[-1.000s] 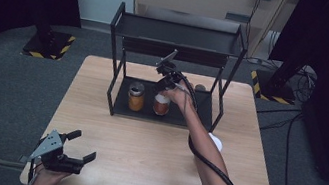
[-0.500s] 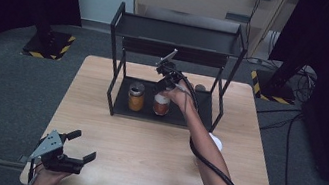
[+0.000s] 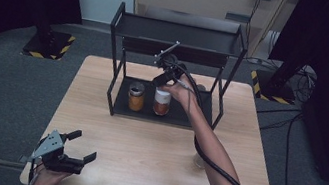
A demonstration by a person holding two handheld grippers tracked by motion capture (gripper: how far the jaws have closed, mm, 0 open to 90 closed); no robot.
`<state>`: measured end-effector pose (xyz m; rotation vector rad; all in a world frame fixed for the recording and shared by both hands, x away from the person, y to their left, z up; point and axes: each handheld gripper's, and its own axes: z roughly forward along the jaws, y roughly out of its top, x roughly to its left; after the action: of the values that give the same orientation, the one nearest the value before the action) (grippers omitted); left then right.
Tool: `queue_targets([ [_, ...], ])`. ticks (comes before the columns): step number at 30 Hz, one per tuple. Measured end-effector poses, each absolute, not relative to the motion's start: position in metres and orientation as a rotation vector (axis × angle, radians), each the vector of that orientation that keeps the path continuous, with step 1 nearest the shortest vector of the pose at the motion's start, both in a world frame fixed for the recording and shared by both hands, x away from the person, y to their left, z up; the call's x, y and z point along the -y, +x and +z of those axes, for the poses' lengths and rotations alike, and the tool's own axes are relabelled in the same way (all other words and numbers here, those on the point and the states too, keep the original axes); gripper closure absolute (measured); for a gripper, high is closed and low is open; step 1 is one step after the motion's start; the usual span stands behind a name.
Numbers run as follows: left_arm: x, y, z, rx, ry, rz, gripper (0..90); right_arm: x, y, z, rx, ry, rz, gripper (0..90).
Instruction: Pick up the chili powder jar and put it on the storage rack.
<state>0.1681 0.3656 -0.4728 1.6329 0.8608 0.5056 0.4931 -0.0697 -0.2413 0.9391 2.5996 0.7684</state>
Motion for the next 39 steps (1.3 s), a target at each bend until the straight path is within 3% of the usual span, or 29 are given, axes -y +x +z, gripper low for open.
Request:
queue_targets([
  [16,-0.365,0.168,-0.472,-0.859,1.635,0.507,0.0,0.081,0.429,-0.203,-2.549,0.729,0.925,11.8],
  [39,-0.365,0.167,-0.472,-0.858,1.631,0.509,0.0,0.178,0.314,-0.204,-2.381,0.671,1.187,8.7],
])
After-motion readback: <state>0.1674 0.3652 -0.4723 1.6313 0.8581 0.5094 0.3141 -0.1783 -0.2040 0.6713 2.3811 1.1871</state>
